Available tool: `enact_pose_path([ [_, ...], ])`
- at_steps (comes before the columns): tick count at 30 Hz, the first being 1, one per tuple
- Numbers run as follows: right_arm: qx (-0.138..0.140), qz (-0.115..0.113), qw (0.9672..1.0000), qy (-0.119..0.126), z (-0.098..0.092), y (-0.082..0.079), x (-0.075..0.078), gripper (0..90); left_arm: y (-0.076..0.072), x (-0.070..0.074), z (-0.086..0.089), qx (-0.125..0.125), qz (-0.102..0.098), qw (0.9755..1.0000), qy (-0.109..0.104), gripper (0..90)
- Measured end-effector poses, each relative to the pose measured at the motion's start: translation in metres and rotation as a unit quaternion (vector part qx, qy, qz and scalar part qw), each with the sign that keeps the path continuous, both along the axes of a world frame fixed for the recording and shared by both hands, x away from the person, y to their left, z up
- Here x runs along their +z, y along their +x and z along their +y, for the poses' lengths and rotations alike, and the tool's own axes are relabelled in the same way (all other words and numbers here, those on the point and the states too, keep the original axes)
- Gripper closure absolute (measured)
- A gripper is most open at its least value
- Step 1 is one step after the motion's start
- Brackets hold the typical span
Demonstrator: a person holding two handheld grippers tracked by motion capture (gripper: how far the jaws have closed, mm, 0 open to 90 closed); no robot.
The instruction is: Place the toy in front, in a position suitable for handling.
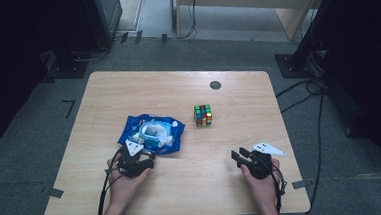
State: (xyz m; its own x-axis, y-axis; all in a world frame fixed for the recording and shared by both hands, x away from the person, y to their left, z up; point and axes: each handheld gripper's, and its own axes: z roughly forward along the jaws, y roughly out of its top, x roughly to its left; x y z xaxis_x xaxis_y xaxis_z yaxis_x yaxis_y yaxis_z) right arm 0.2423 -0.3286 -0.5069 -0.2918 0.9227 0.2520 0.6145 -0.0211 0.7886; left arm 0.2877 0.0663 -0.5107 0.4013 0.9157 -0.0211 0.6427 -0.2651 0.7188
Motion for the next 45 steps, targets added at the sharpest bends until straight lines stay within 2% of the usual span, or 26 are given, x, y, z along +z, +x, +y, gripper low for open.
enact_pose_path([
  [3, -0.001, 0.001, 1.0, 0.0, 0.0, 0.0, 0.0, 58.5, 0.016, 0.0, 0.003, 0.02, 0.001, 0.9998, 0.0, 36.9],
  [6, -0.004, 0.005, 1.0, -0.002, -0.002, 0.0, -0.001, 57.2, 0.032, 0.0, 0.01, 0.043, 0.006, 0.999, -0.014, 35.6],
  [9, -0.007, 0.008, 0.9999, -0.007, -0.002, 0.0, -0.003, 53.2, 0.04, 0.0, 0.018, 0.061, 0.003, 0.9981, -0.01, 35.6],
  [11, -0.008, 0.008, 0.9999, -0.009, -0.001, 0.0, -0.004, 51.4, 0.037, 0.002, 0.024, 0.052, 0.003, 0.9985, -0.016, 32.3],
  [13, -0.009, 0.004, 0.9998, -0.018, -0.001, 0.002, -0.005, 43.0, 0.024, 0.004, 0.031, 0.031, -0.012, 0.9993, -0.02, 29.6],
  [15, -0.01, 0.004, 0.9997, -0.02, 0.0, 0.002, -0.005, 40.3, 0.019, 0.005, 0.033, 0.021, -0.012, 0.9995, -0.019, 26.3],
  [16, -0.009, 0.001, 0.9996, -0.028, 0.002, 0.003, -0.006, 32.0, 0.013, 0.006, 0.038, 0.011, -0.014, 0.9997, -0.013, 18.2],
  [17, -0.01, 0.002, 0.9994, -0.033, 0.003, 0.004, -0.005, 26.9, 0.004, 0.007, 0.047, 0.005, -0.017, 0.9997, -0.016, 16.4],
  [18, -0.01, 0.002, 0.9994, -0.033, 0.003, 0.004, -0.005, 26.9, 0.004, 0.007, 0.047, 0.005, -0.017, 0.9997, -0.016, 14.6],
  [21, -0.019, 0.004, 0.9988, -0.046, 0.008, 0.004, -0.004, 13.6, -0.011, 0.005, 0.068, -0.002, -0.016, 0.9994, -0.032, 10.4],
  [22, -0.024, 0.001, 0.9989, -0.04, 0.01, 0.005, -0.002, 8.6, -0.015, 0.003, 0.078, 0.001, -0.012, 0.9993, -0.035, 10.1],
  [23, -0.024, 0.001, 0.9989, -0.04, 0.01, 0.005, -0.002, 8.6, -0.015, 0.003, 0.078, 0.001, -0.012, 0.9993, -0.035, 10.1],
  [24, -0.023, 0.001, 0.9989, -0.04, 0.011, 0.006, -0.001, 3.6, -0.017, 0.001, 0.083, 0.009, -0.007, 0.9993, -0.035, 10.1],
  [25, -0.025, 0.002, 0.9991, -0.036, 0.012, 0.007, 0.0, 2.3, -0.017, 0.0, 0.086, 0.013, -0.003, 0.9992, -0.038, 10.1],
  [26, -0.026, 0.002, 0.9992, -0.031, 0.014, 0.009, 0.002, 2.3, -0.017, 0.0, 0.089, 0.017, -0.003, 0.9986, -0.05, 10.1],
  [27, -0.029, 0.001, 0.9993, -0.024, 0.017, 0.01, 0.004, 2.3, -0.017, 0.0, 0.089, 0.016, -0.005, 0.9986, -0.05, 10.0],
  [32, -0.014, -0.017, 0.9992, -0.034, 0.039, 0.023, 0.01, 2.4, -0.016, -0.002, 0.082, 0.009, -0.008, 0.9996, -0.025, 10.1],
  [34, -0.011, -0.016, 0.9993, -0.032, 0.043, 0.026, 0.011, 2.4, -0.016, -0.002, 0.082, 0.01, -0.006, 0.9996, -0.027, 10.1],
  [37, -0.011, -0.021, 0.9989, -0.041, 0.059, 0.042, 0.014, 3.8, -0.015, -0.003, 0.083, 0.014, 0.001, 0.9994, -0.031, 10.2],
  [38, -0.012, -0.021, 0.9987, -0.045, 0.071, 0.054, 0.014, 4.6, -0.015, -0.003, 0.083, 0.014, 0.001, 0.9994, -0.032, 10.2],
  [42, -0.016, -0.024, 0.9981, -0.055, 0.084, 0.069, 0.013, 6.4, -0.016, -0.004, 0.083, 0.011, 0.0, 0.9995, -0.03, 10.2],
  [45, -0.021, -0.012, 0.9976, -0.065, 0.095, 0.087, 0.012, 6.3, -0.016, -0.004, 0.083, 0.008, 0.003, 0.9994, -0.033, 10.2],
])
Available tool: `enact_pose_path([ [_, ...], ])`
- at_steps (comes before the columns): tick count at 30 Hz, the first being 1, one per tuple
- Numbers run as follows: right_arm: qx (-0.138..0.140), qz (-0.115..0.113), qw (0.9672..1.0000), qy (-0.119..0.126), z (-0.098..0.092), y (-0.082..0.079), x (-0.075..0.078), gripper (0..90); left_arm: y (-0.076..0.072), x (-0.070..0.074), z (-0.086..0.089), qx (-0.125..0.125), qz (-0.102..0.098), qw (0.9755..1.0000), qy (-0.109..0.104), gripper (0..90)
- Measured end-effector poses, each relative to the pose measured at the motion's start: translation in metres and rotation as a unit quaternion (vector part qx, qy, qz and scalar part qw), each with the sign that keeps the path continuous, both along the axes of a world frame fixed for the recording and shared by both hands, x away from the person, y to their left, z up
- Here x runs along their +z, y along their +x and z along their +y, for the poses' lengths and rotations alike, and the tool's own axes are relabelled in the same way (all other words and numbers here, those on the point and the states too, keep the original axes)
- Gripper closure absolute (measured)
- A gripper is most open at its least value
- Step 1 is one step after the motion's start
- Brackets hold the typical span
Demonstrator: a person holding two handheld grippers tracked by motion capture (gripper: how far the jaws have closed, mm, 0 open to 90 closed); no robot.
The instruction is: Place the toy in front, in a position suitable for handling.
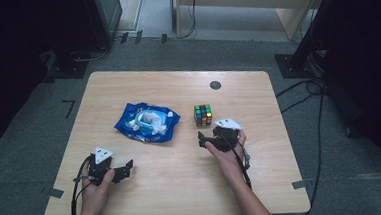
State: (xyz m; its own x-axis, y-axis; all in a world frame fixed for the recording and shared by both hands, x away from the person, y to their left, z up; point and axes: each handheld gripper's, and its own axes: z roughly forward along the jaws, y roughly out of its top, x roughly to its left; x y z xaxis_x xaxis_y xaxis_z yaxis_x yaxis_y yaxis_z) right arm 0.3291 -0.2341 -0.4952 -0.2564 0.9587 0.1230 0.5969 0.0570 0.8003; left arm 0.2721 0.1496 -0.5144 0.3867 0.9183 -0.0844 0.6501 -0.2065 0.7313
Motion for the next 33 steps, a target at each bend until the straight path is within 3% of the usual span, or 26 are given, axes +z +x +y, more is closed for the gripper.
enact_pose_path([
  [9, -0.029, 0.012, 0.9995, -0.003, 0.019, 0.037, -0.007, 5.2, 0.001, 0.0, 0.0, -0.006, 0.003, 1.0, 0.0, 10.3],
  [13, -0.061, -0.001, 0.9978, -0.027, 0.026, 0.05, -0.013, 12.0, 0.001, -0.001, -0.002, -0.006, 0.003, 1.0, 0.007, 11.1],
  [15, -0.067, 0.001, 0.9975, -0.02, 0.027, 0.056, -0.015, 14.3, 0.0, -0.001, -0.002, -0.009, 0.001, 0.9999, 0.012, 11.5],
  [18, -0.072, -0.003, 0.9969, -0.033, 0.031, 0.063, -0.018, 17.8, 0.0, -0.001, -0.004, -0.009, 0.0, 0.9998, 0.015, 11.8],
  [22, -0.08, 0.007, 0.9961, -0.038, 0.031, 0.067, -0.023, 22.2, 0.0, -0.001, -0.004, -0.01, 0.0, 0.9998, 0.017, 12.1],
  [23, -0.08, 0.0, 0.9961, -0.038, 0.031, 0.068, -0.022, 33.9, 0.0, -0.001, -0.004, -0.009, 0.0, 0.9998, 0.016, 12.2],
  [31, -0.069, 0.004, 0.9969, -0.038, 0.028, 0.065, -0.019, 34.5, 0.0, -0.001, -0.004, -0.012, 0.0, 0.9998, 0.019, 12.6],
  [33, -0.046, -0.011, 0.9983, -0.034, 0.025, 0.054, -0.011, 34.5, 0.0, -0.001, -0.004, -0.012, 0.001, 0.9998, 0.019, 12.6],
])
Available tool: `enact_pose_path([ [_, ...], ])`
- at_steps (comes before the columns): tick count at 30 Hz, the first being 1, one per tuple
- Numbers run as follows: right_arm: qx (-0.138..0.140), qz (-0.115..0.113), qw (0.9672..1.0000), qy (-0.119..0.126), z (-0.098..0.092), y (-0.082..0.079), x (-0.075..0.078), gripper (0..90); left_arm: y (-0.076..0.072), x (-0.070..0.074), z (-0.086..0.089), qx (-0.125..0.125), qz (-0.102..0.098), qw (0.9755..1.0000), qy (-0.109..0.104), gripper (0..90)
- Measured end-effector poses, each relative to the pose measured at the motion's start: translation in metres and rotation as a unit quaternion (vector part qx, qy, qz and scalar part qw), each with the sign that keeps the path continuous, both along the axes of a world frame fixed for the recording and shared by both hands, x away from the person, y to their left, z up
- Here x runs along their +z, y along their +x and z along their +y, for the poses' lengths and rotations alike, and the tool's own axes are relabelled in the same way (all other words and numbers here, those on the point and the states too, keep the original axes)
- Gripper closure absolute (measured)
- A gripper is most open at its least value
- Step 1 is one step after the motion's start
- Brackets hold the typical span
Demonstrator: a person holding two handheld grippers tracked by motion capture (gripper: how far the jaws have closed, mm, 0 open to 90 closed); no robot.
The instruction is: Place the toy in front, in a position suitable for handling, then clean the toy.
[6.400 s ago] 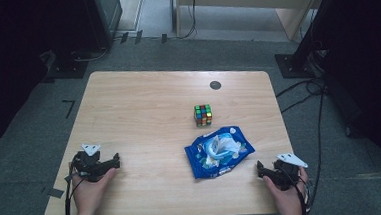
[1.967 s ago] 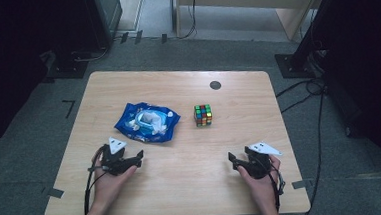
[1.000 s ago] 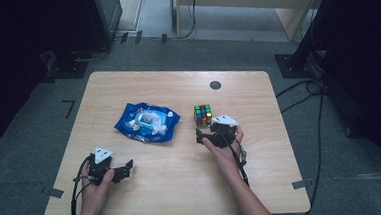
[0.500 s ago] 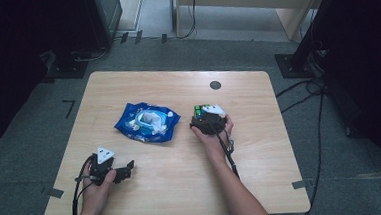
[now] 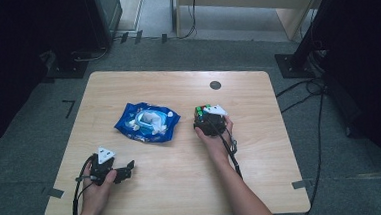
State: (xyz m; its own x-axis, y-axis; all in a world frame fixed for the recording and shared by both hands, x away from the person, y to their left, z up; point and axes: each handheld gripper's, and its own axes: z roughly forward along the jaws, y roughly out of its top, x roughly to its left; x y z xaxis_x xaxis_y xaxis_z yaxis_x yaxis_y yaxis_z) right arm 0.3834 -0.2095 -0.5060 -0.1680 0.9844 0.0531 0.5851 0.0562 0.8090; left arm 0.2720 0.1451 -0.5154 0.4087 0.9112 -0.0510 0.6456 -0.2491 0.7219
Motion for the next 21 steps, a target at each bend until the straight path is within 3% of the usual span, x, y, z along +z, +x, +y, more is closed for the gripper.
enact_pose_path([
  [6, 0.038, -0.021, 0.999, -0.01, -0.005, -0.026, 0.017, 34.4, 0.0, 0.0, -0.001, -0.001, -0.001, 1.0, 0.003, 12.6],
  [8, 0.058, -0.022, 0.9981, -0.003, -0.01, -0.043, 0.026, 34.5, 0.0, 0.0, -0.001, 0.0, -0.001, 1.0, 0.002, 12.6],
  [10, 0.062, -0.022, 0.9978, -0.002, -0.011, -0.048, 0.028, 34.4, 0.0, 0.0, -0.001, 0.0, -0.002, 1.0, 0.005, 12.6],
  [15, 0.093, -0.015, 0.9955, 0.011, -0.022, -0.08, 0.036, 34.4, -0.002, 0.002, -0.002, 0.004, -0.008, 0.9999, 0.011, 13.0],
  [18, 0.111, -0.012, 0.9937, 0.006, -0.025, -0.1, 0.036, 34.4, 0.0, 0.005, -0.002, 0.009, -0.006, 0.9999, -0.012, 13.0],
  [21, 0.132, -0.01, 0.9912, -0.002, -0.028, -0.121, 0.033, 34.4, 0.004, 0.009, -0.011, -0.005, -0.011, 0.9994, -0.033, 13.0],
])
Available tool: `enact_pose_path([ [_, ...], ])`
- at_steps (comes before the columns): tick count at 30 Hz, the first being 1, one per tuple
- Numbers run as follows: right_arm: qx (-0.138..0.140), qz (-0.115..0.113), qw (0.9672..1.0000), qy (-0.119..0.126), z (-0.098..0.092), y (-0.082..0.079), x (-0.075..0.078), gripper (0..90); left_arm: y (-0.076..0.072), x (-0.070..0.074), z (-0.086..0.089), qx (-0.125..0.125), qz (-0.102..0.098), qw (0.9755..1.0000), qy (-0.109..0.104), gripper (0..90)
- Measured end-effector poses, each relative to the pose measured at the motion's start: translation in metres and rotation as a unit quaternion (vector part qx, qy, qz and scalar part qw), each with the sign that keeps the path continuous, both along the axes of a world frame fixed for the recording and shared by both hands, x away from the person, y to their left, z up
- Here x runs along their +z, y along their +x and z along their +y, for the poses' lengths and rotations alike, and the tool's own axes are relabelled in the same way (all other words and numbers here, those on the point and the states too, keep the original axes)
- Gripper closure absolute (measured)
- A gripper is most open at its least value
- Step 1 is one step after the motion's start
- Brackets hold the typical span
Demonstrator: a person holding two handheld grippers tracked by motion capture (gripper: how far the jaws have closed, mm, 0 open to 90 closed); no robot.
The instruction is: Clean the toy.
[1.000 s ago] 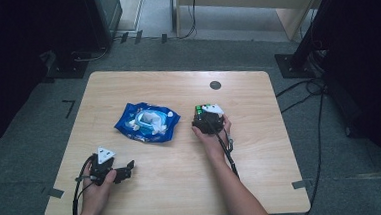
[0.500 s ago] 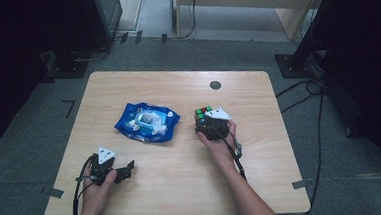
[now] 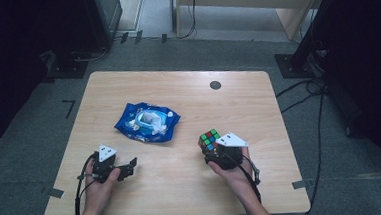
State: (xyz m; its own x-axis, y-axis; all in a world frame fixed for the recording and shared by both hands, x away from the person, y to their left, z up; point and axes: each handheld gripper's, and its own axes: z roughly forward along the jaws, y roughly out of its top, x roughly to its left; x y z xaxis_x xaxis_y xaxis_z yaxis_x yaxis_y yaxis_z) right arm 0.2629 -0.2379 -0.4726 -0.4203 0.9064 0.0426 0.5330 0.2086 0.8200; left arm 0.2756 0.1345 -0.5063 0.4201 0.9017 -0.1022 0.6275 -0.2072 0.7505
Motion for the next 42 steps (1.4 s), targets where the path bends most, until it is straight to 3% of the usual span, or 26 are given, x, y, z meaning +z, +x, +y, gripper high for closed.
enact_pose_path([
  [7, 0.003, 0.009, 0.9999, 0.008, -0.006, -0.013, -0.007, 34.4, 0.007, 0.009, -0.02, -0.019, -0.014, 0.9997, -0.005, 13.1],
  [12, 0.003, 0.01, 0.9998, 0.015, -0.005, -0.013, -0.007, 34.4, 0.02, 0.012, -0.03, -0.008, -0.022, 0.9996, -0.015, 15.7],
  [15, 0.007, 0.008, 0.9999, 0.01, -0.002, -0.013, -0.009, 34.4, 0.03, 0.019, -0.038, -0.01, -0.037, 0.9989, -0.026, 24.2],
  [19, 0.011, 0.013, 0.9998, 0.007, 0.0, -0.014, -0.012, 34.4, 0.04, 0.026, -0.056, -0.025, -0.059, 0.9979, -0.012, 30.7],
  [23, 0.013, 0.016, 0.9998, 0.006, 0.0, -0.014, -0.015, 34.4, 0.053, 0.03, -0.072, -0.024, -0.067, 0.9974, -0.014, 37.7],
  [27, 0.017, 0.018, 0.9997, 0.001, 0.003, -0.015, -0.017, 34.4, 0.067, 0.032, -0.084, -0.019, -0.063, 0.9977, -0.018, 45.8],
  [31, 0.023, 0.02, 0.9995, 0.002, 0.003, -0.015, -0.018, 34.4, 0.074, 0.034, -0.098, -0.005, -0.068, 0.9977, 0.007, 48.6],
  [36, 0.022, 0.025, 0.9994, 0.003, 0.0, -0.015, -0.02, 34.4, 0.079, 0.031, -0.112, 0.003, -0.055, 0.998, 0.032, 57.1],
  [38, 0.022, 0.025, 0.9994, 0.003, 0.0, -0.015, -0.02, 34.4, 0.083, 0.028, -0.111, 0.008, -0.042, 0.9988, 0.025, 59.8],
  [42, 0.021, 0.025, 0.9995, 0.004, -0.002, -0.015, -0.019, 34.4, 0.085, 0.03, -0.1, 0.002, -0.033, 0.9995, 0.001, 78.8],
])
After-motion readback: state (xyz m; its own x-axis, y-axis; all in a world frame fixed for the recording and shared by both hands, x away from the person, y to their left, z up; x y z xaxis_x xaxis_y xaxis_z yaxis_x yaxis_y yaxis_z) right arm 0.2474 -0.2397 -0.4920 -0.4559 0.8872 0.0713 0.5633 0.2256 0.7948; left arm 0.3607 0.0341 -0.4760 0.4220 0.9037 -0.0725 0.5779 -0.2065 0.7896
